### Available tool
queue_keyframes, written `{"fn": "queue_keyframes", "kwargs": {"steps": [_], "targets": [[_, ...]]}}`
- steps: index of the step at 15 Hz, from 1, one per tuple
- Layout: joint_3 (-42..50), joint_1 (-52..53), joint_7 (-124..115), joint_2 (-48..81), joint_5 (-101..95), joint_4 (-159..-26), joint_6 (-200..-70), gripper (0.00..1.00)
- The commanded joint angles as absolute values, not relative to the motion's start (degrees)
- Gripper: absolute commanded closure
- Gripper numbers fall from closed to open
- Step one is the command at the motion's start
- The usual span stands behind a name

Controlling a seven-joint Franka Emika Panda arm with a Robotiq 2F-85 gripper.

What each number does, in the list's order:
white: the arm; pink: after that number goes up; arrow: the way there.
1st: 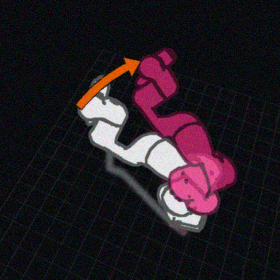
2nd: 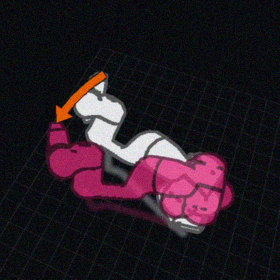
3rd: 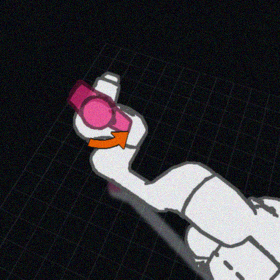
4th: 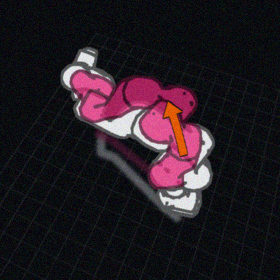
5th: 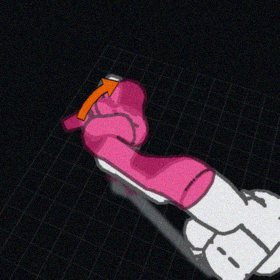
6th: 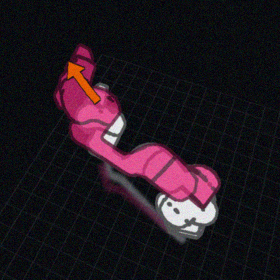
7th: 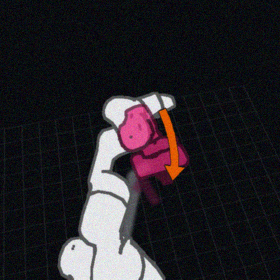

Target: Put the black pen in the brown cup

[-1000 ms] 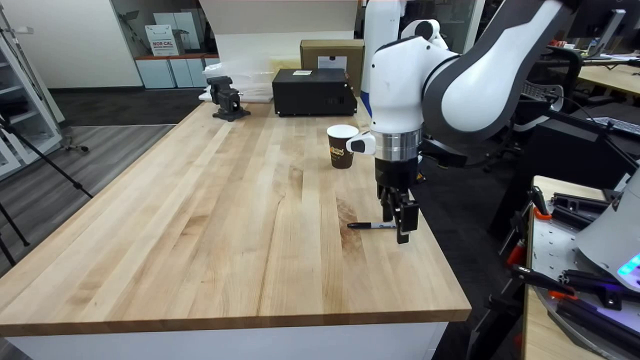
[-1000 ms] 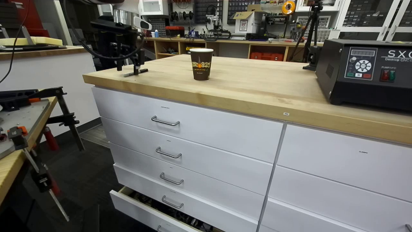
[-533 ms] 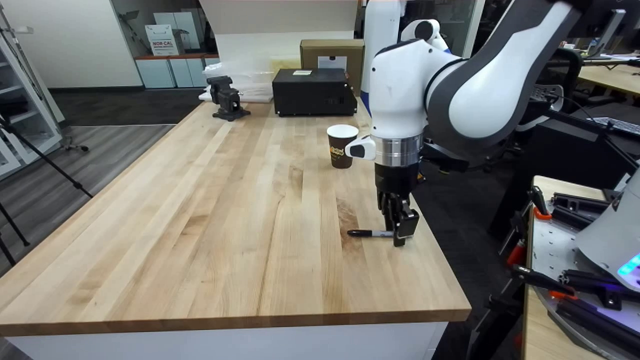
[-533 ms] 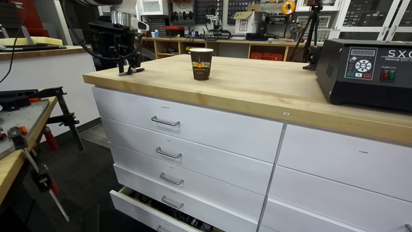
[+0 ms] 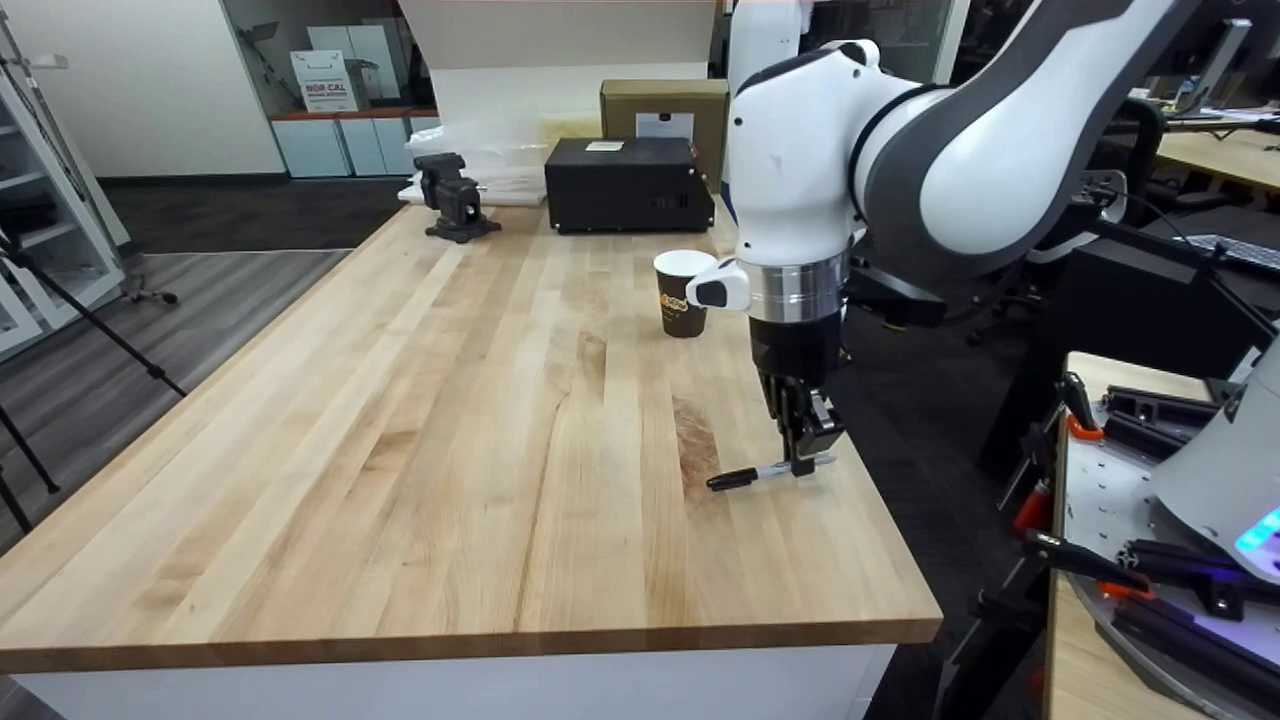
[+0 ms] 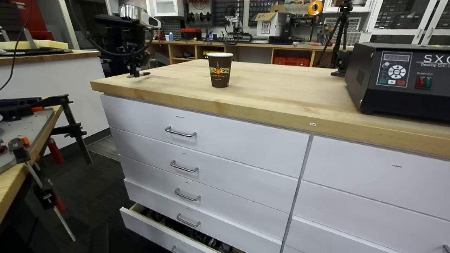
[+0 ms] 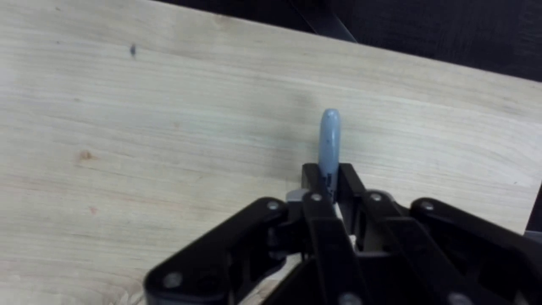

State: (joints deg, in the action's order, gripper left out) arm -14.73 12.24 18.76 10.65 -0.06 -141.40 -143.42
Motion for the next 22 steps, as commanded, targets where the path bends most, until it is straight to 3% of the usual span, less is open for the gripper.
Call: {"fn": "queue_keyframes", "kwargs": {"steps": [1,5,22], "targets": [[-13.70,11.78,17.00,6.31,-2.88,-138.55,-133.45,0.97],[-11.77,10.81,17.38,4.15,-5.45,-133.38,-123.64,0.97],[-3.09,5.13,0.35,8.12,-15.23,-114.16,-109.37,0.97]]}}
